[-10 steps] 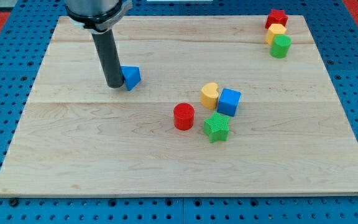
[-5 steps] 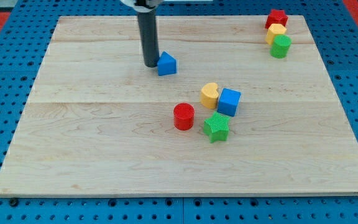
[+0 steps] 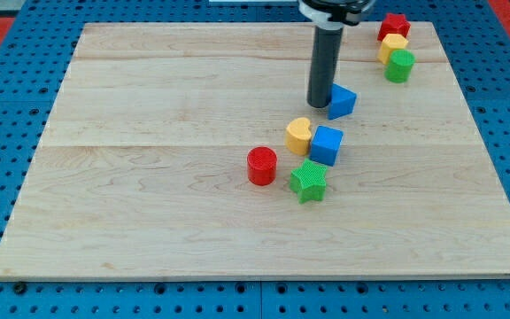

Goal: Move the blue triangle towards the green circle

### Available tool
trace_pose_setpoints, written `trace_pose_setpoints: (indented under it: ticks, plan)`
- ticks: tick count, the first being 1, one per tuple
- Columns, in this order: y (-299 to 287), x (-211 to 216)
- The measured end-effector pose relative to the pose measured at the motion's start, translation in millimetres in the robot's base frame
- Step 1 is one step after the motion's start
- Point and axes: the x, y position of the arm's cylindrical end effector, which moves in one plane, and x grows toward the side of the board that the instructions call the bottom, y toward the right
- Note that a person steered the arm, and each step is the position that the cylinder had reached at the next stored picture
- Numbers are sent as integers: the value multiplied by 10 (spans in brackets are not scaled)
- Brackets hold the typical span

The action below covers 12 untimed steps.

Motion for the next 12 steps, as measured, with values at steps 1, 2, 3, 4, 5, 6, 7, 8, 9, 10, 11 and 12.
trace_pose_setpoints:
  ticks: [1,2,3,4,5,6,7,8,9,10,11,12]
  plan:
    - [223,90]
    - [401,264]
    - [559,452]
    - [663,566]
    - [676,563]
    - [676,544]
    - [675,478]
    - [701,391]
    - [760,305]
    - [910,224]
    - [1108,129]
    - [1324,102]
